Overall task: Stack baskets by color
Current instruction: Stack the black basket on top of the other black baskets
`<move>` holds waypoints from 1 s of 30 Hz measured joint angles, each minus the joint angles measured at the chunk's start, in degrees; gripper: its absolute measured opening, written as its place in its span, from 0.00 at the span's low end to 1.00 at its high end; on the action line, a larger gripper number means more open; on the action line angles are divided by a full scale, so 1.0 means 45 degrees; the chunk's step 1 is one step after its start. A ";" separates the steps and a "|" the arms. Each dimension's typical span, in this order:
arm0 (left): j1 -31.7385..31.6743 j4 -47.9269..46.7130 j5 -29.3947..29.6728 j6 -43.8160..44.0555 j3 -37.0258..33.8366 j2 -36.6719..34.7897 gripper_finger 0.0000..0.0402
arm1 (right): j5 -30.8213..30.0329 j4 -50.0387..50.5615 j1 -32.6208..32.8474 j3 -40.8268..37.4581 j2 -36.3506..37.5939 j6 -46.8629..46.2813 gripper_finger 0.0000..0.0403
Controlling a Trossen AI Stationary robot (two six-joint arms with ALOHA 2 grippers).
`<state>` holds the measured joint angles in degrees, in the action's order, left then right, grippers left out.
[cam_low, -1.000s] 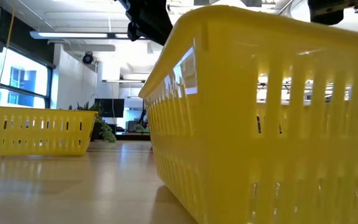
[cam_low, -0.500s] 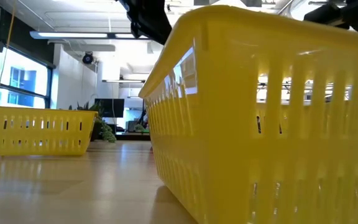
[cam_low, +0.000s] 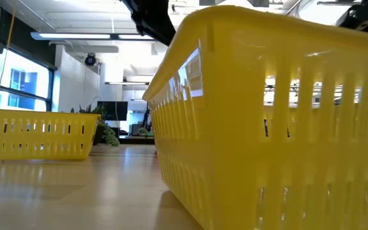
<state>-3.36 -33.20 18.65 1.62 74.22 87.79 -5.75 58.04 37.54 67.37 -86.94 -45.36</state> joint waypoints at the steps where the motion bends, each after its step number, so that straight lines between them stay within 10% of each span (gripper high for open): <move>1: 0.0000 -0.0024 0.0000 -0.0209 0.0000 0.0000 0.32 | -0.0009 -0.0010 0.0000 0.0000 0.0000 -0.0358 0.16; 14: 0.0000 -0.1051 0.0000 -0.0975 0.0000 0.0000 0.32 | 0.0715 0.1406 0.0081 0.0000 0.0000 -0.6504 0.16; 30: 0.0000 -0.1025 -0.0005 -0.0941 0.0000 0.0000 0.32 | 0.0672 0.1396 0.0840 -0.1071 0.0000 -0.8162 0.16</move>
<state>-3.36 -37.81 18.63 -2.61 74.22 87.79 -2.73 64.32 41.32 62.55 -86.94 -82.09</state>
